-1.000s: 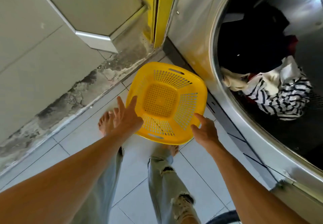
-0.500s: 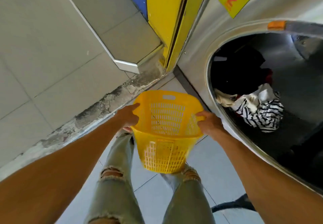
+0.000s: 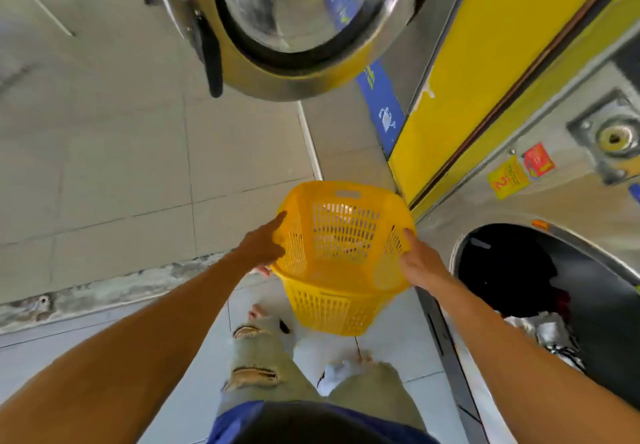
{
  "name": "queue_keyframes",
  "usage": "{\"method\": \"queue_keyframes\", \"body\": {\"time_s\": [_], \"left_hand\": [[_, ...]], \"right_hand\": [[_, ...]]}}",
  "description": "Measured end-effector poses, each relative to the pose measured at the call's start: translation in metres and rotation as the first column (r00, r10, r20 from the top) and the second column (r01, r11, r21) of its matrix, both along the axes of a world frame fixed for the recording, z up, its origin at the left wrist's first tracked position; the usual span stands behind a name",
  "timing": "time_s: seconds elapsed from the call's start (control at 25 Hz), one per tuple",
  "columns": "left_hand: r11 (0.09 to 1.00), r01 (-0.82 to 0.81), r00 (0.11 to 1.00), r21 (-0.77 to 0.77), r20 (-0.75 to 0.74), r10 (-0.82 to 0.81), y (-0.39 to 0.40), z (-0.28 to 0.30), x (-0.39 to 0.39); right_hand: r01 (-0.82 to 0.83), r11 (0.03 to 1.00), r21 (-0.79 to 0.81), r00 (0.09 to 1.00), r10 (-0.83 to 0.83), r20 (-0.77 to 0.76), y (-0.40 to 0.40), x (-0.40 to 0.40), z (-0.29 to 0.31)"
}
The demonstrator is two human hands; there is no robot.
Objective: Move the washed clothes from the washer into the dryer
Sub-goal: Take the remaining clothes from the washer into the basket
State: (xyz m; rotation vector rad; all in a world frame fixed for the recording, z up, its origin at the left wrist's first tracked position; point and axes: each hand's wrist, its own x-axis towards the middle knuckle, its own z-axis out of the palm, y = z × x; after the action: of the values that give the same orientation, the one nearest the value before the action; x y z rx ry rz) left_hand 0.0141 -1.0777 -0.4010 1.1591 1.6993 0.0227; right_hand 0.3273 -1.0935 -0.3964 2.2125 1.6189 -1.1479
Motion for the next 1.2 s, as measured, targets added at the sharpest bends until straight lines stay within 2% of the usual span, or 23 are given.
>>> {"method": "queue_keyframes", "body": {"time_s": [0.2,0.4,0.72,0.84,0.96,1.2], "left_hand": [[0.998,-0.024,0.997,0.066,-0.074,0.029,0.004,0.034,-0.070],[0.989,-0.101,0.985,0.112,-0.128,0.115,0.007,0.065,-0.186],[0.909,-0.354,0.922,0.218,-0.080,0.379,0.023,0.113,-0.347],[0.872,-0.431,0.886,0.232,-0.073,0.457,0.045,0.122,-0.384],[0.846,-0.464,0.848,0.261,-0.144,0.510,0.079,0.121,-0.408],[0.862,-0.441,0.817,0.249,-0.288,0.500,0.173,0.113,-0.464]], "right_hand": [[-0.134,0.985,0.107,0.991,0.131,0.037,0.036,-0.079,0.033],[-0.315,0.929,0.195,0.948,0.317,0.021,0.085,-0.200,0.065],[-0.486,0.827,0.282,0.860,0.510,-0.014,0.164,-0.378,0.113],[-0.465,0.831,0.306,0.863,0.502,-0.051,0.195,-0.426,0.118],[-0.432,0.843,0.322,0.885,0.465,-0.032,0.225,-0.468,0.111],[-0.387,0.885,0.259,0.907,0.416,-0.064,0.312,-0.528,0.094]]}}
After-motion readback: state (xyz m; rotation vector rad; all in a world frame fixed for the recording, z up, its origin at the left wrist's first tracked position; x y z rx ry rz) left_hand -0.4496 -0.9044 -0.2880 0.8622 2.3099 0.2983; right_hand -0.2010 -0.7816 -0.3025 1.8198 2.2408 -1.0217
